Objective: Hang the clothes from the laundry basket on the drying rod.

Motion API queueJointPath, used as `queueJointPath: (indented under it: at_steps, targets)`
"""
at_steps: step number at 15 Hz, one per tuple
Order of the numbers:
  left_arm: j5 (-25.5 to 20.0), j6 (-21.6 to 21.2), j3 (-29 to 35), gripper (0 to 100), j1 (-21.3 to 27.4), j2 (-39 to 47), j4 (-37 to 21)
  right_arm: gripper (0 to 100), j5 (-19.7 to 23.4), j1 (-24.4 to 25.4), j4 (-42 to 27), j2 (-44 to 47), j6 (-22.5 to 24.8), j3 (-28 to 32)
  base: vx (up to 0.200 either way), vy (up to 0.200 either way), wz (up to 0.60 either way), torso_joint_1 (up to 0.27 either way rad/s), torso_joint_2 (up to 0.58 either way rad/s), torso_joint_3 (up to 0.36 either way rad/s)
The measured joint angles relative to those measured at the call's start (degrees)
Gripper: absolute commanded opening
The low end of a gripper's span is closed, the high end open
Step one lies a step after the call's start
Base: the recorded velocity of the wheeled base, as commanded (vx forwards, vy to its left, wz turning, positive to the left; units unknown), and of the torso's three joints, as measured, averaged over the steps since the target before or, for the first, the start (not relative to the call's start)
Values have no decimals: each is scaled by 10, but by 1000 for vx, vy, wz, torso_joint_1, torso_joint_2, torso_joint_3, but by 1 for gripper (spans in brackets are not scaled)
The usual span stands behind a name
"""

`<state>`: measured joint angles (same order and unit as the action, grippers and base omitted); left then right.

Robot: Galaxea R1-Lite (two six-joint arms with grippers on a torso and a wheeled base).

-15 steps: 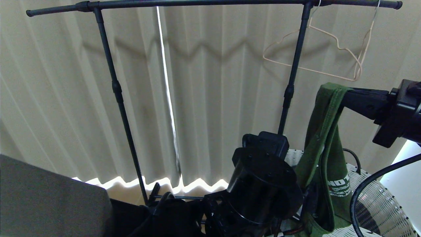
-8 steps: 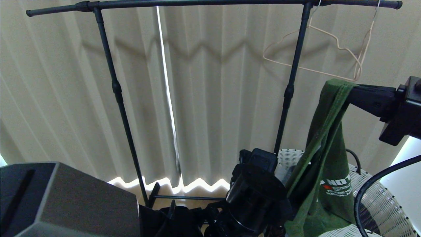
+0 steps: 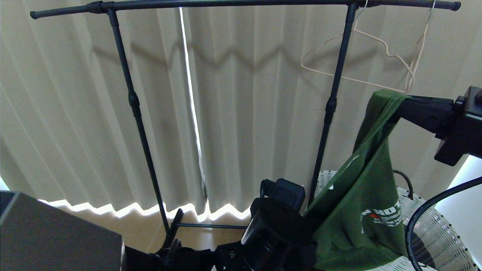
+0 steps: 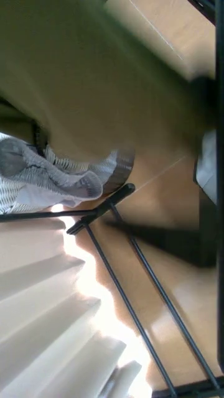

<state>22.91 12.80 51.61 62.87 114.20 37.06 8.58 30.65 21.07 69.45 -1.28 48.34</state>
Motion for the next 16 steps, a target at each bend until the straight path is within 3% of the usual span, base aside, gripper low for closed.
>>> queueJointPath:
  at_steps: [4, 7, 9, 12, 16]
  targets:
    - [9, -11, -45, 0, -2, -60, 20, 0, -1, 0, 0, 5, 0, -8, 0, 0, 0, 0, 0, 0]
    - [7, -60, -64, 0, -19, -166, 8, 0, -2, 1, 1, 7, 0, -9, 0, 0, 0, 0, 0, 0]
    - [5, -95, -63, 0, -37, -249, -39, 0, -2, 1, 1, 7, 1, -9, 0, 0, 0, 0, 0, 0]
    - [-20, -127, -9, 0, -96, -353, -167, 0, -1, 1, 6, 9, 1, 6, 0, 0, 0, 0, 0, 0]
    - [-133, -179, 78, 0, -190, -413, -289, 0, -2, -12, 12, 25, 12, 25, 0, 0, 0, 0, 0, 0]
